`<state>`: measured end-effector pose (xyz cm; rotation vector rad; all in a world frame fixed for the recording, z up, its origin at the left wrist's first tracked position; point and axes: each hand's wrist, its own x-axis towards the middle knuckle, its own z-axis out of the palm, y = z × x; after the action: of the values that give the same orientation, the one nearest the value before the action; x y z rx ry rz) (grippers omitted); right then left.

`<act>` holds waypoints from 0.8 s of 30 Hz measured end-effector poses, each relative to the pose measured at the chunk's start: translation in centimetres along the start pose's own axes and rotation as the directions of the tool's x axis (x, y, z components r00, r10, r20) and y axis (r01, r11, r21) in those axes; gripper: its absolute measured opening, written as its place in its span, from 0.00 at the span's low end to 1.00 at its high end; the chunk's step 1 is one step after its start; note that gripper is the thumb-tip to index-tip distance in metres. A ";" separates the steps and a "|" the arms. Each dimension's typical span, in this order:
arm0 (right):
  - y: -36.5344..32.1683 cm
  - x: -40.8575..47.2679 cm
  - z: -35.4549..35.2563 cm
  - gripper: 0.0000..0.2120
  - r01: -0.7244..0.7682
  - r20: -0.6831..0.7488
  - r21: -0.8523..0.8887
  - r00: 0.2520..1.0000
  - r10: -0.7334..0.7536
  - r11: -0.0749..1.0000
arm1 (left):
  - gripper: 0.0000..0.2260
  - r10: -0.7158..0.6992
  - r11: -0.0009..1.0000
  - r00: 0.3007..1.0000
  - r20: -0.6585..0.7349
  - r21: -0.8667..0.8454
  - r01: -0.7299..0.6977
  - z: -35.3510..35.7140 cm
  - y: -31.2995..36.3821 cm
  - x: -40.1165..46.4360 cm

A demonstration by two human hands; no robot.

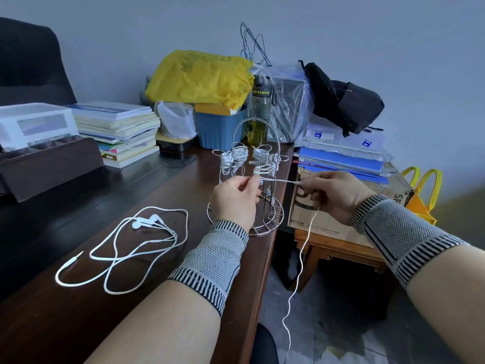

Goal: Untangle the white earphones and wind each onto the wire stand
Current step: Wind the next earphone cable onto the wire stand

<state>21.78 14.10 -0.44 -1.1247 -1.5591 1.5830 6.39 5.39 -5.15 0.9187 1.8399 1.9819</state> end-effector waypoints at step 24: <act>-4.9 -1.8 8.7 0.08 0.503 0.375 -0.863 0.701 -0.607 0.047 | 0.13 -0.044 0.998 0.998 0.036 -0.049 0.045 0.2 -0.6 0.6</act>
<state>14.18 9.15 4.01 -0.7975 -2.5228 -0.1299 5.95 5.96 -5.62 0.8844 1.7687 1.9636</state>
